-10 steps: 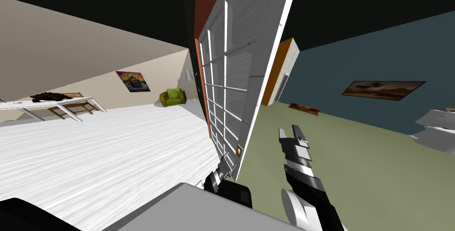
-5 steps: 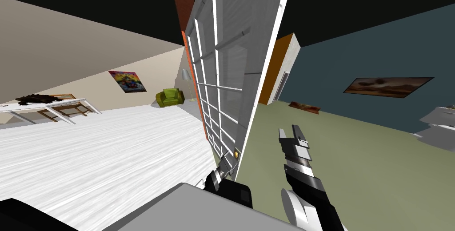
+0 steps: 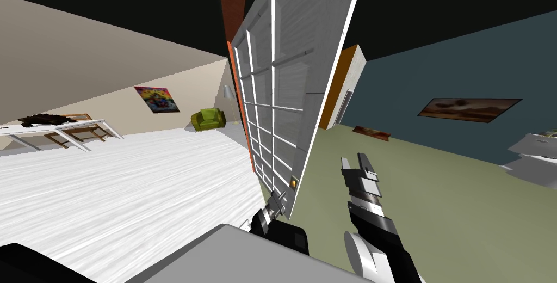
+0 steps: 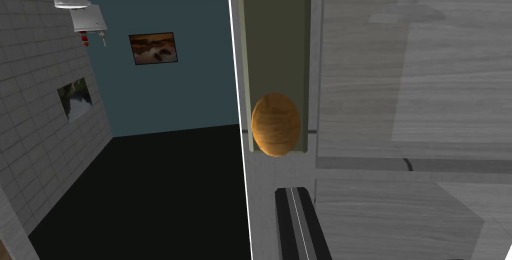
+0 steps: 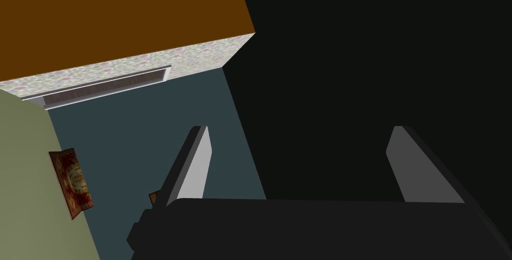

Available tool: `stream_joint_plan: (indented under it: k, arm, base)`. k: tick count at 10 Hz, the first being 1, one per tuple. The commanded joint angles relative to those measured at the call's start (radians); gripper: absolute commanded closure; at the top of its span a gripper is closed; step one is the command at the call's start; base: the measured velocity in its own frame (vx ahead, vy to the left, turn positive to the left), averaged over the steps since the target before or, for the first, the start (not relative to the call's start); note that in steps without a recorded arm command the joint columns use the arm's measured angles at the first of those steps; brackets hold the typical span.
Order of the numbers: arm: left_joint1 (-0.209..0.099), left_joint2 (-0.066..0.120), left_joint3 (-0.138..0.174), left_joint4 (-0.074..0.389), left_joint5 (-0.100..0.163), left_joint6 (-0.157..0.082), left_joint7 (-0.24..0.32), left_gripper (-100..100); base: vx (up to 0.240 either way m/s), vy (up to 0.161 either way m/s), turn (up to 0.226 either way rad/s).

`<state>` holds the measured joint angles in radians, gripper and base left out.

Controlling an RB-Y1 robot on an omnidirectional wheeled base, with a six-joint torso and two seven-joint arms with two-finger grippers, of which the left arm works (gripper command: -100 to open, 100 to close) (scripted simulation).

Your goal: Push the door open

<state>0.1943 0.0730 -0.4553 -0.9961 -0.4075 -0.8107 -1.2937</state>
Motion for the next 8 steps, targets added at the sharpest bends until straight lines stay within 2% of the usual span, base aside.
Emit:
stream_joint_plan:
  k: [1, 2, 4, 5, 8]
  arm:
    - [0.0, 0.0, 0.0, 0.0, 0.0, 0.0, 0.0, 100]
    - [0.014, 0.0, 0.021, -0.007, 0.012, 0.0, -0.014, -100]
    - [0.024, -0.006, 0.035, -0.012, 0.02, -0.001, -0.023, -100]
    - [0.022, -0.002, 0.028, -0.017, 0.016, 0.004, -0.016, -100]
    - [0.011, -0.001, 0.036, -0.007, 0.018, 0.008, -0.019, -100]
  base:
    - [0.0, 0.0, 0.0]
    - [-0.1, -0.015, 0.215]
    - [-0.166, -0.046, 0.14]
    - [-0.085, -0.024, 0.019]
    - [0.113, -0.097, -0.018]
